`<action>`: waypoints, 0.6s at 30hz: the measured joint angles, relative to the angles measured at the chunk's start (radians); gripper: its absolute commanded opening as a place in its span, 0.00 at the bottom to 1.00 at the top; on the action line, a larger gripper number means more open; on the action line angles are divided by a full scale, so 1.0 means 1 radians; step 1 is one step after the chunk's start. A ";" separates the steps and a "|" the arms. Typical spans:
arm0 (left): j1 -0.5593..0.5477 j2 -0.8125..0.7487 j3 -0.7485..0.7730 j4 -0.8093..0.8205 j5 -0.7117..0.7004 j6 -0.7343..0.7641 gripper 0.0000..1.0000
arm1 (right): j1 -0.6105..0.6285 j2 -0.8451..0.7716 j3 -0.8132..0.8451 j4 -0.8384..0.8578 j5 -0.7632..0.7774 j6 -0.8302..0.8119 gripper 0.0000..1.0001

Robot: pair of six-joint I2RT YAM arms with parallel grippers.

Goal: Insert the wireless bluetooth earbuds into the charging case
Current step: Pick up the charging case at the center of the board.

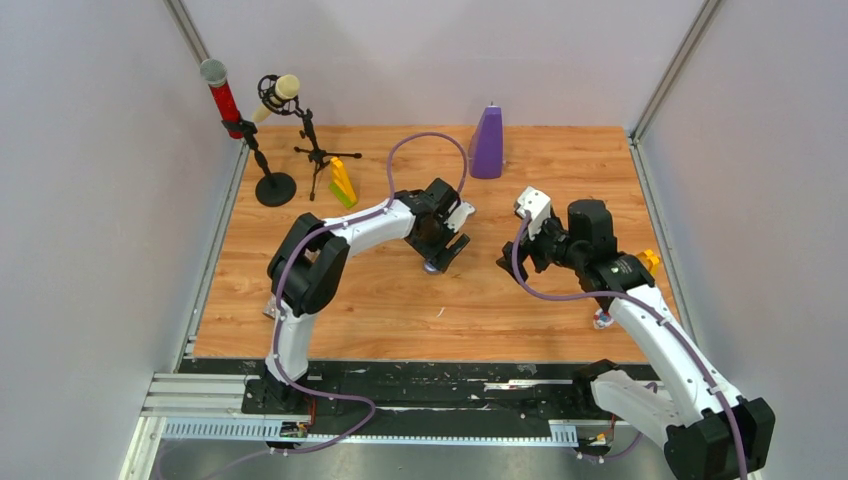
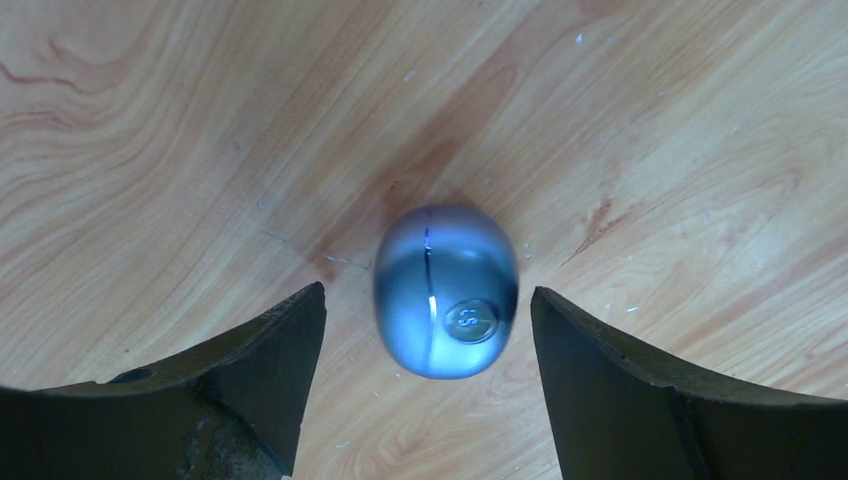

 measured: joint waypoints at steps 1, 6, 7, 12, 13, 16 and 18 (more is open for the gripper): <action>-0.001 0.006 0.000 -0.005 -0.003 0.005 0.80 | 0.000 -0.002 0.000 0.000 0.000 0.000 0.92; -0.007 0.011 0.003 -0.023 -0.006 0.023 0.75 | 0.000 -0.015 -0.003 0.002 0.000 0.000 0.93; -0.008 0.011 0.003 -0.023 -0.006 0.026 0.72 | 0.000 -0.015 -0.004 0.001 0.000 0.000 0.93; -0.008 0.011 0.009 -0.036 -0.003 0.052 0.60 | 0.000 -0.015 -0.008 0.003 0.001 0.000 0.93; -0.008 0.012 0.015 -0.042 -0.002 0.067 0.58 | 0.000 -0.015 -0.010 0.005 0.002 0.000 0.93; -0.008 0.017 0.040 -0.066 -0.001 0.120 0.55 | 0.000 -0.016 -0.011 0.005 0.007 0.001 0.92; -0.006 0.017 0.045 -0.067 -0.008 0.169 0.53 | -0.002 -0.016 -0.011 0.009 0.008 0.001 0.92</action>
